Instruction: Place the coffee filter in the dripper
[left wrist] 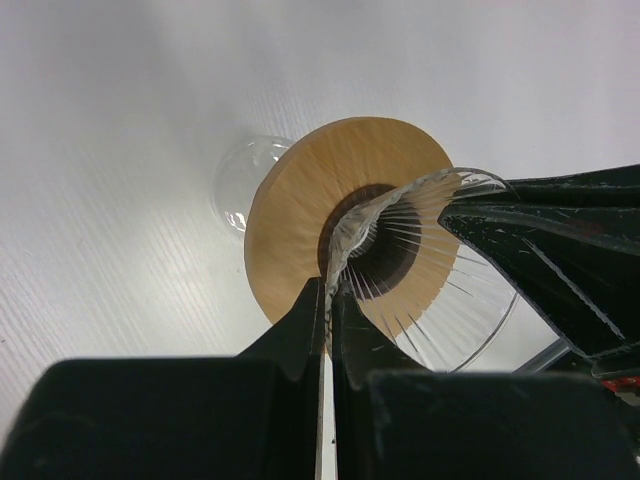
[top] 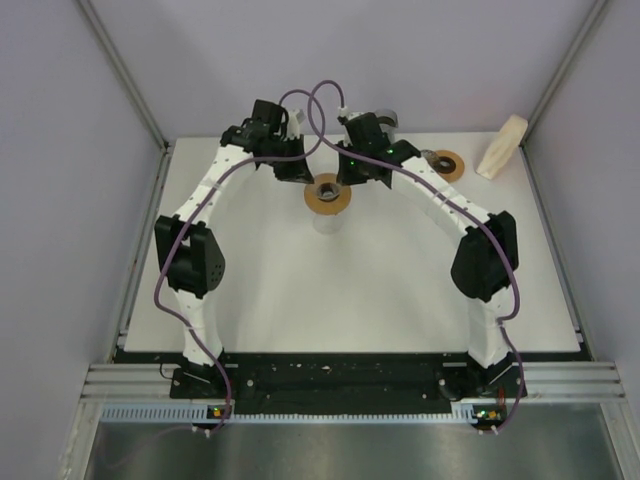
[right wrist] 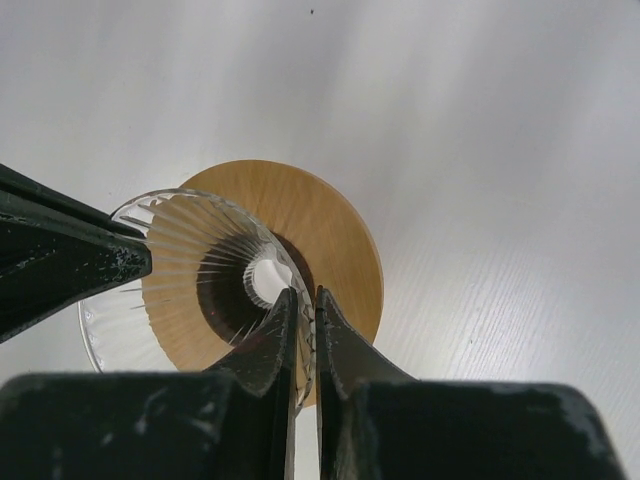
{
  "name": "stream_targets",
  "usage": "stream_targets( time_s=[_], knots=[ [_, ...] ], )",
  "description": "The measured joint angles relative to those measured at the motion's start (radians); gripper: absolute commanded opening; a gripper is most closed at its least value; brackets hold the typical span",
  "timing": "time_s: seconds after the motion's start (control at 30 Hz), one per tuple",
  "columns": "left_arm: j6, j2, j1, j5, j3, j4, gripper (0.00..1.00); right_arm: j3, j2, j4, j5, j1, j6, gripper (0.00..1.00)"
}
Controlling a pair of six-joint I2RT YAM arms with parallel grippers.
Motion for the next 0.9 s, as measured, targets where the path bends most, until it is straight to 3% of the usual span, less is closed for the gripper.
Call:
stream_targets(
  time_s=[0.4,0.9],
  knots=[
    [-0.025,-0.014,0.0,0.002,-0.037,0.032,0.0,0.016,0.031,0.002,-0.085,-0.028,0.038,0.0],
    [-0.04,-0.04,0.02,0.006,-0.1,0.107,0.02,-0.033,0.043,0.129,-0.162,-0.047,0.047,0.0]
  ],
)
